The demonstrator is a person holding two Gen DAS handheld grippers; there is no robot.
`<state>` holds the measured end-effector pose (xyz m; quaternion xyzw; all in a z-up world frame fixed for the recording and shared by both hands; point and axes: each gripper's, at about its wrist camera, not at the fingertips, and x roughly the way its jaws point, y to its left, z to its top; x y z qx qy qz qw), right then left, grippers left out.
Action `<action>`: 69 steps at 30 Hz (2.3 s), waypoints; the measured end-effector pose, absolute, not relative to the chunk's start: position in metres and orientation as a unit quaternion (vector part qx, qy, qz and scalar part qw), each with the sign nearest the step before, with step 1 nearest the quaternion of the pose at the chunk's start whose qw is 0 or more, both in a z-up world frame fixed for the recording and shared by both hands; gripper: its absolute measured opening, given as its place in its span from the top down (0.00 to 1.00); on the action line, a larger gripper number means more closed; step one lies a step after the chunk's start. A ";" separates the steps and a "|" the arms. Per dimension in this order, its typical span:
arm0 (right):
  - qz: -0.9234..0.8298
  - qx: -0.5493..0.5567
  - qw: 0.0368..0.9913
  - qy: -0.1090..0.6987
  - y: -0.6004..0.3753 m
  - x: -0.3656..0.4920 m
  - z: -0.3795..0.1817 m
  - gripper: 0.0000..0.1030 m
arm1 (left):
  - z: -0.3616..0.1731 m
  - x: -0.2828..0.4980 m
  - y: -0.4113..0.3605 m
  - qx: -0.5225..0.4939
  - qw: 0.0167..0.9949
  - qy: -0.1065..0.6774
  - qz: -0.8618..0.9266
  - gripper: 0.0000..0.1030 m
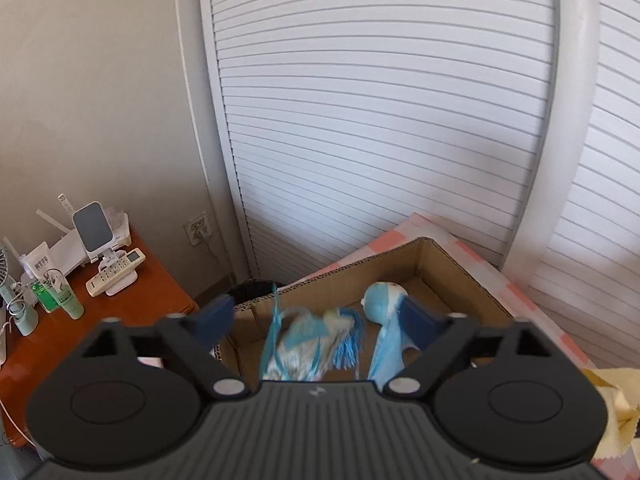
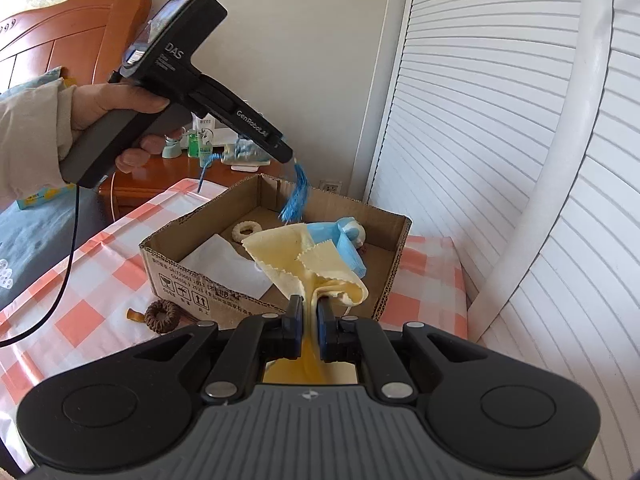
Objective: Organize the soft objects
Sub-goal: 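Carry the sachet into the box and open the left gripper while the right gripper drops the yellow cloth there, then move the right gripper to a grey mesh pouch and the left toward the orange plug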
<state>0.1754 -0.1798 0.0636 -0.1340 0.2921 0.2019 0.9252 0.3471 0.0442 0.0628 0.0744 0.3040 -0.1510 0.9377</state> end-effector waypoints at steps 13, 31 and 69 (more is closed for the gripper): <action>0.202 -0.137 0.923 0.298 -0.169 0.189 0.066 0.91 | 0.061 0.270 0.072 0.081 0.932 0.313 -0.164 0.05; 0.199 -0.126 0.918 0.318 -0.141 0.235 0.068 0.90 | 0.012 0.105 0.074 0.077 0.929 0.342 -0.119 0.01; 0.114 -0.074 0.916 0.377 -0.128 0.203 0.019 0.00 | -0.009 0.094 0.080 0.053 0.923 0.367 -0.105 0.01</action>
